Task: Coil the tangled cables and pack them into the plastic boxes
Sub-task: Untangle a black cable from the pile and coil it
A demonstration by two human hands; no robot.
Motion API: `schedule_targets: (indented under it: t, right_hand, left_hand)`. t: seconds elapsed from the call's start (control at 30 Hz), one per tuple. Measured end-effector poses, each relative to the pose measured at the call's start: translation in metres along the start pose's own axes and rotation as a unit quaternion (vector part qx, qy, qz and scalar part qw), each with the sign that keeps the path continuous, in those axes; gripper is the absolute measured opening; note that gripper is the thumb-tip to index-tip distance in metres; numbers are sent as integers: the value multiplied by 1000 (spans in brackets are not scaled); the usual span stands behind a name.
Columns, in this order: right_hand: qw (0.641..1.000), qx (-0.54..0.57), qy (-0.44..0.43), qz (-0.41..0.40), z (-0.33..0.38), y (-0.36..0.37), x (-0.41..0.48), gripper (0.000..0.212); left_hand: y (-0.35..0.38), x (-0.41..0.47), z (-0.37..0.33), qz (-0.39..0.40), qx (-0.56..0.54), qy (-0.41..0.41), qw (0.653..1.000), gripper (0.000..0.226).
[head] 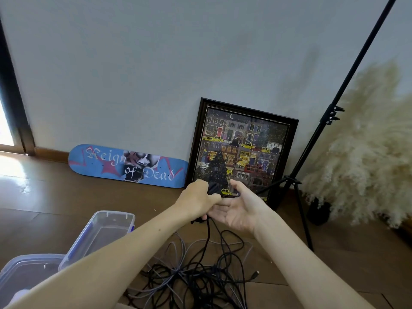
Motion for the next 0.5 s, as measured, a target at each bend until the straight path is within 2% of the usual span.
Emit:
schedule_targets:
  t: [0.13, 0.27, 0.33, 0.4, 0.5]
  right_hand:
    - [999, 44, 29, -2, -4, -2, -3, 78]
    - [998, 50, 36, -1, -1, -6, -2, 70]
    - [999, 36, 37, 0, 1, -7, -5, 62]
    - [999, 20, 35, -6, 5, -9, -8, 60]
    - [999, 16, 42, 0, 8, -10, -12, 62]
  left_hand:
    - [-3, -12, -24, -58, 99, 65, 991, 32]
    - [1, -20, -38, -96, 174, 132, 971, 24]
    - [5, -26, -47, -102, 228, 191, 949, 21]
    - [10, -33, -56, -111, 294, 260, 913, 24]
    - [15, -38, -61, -139, 316, 332, 878, 25]
Point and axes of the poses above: each hand's wrist, its own x-axis towards the middle knuckle, its own y-axis out of the palm, z = x × y, the point moved 7 cm from there along x, towards the middle knuckle, and after that the axes turned 9 degrees about x, right-handed, at the moved point
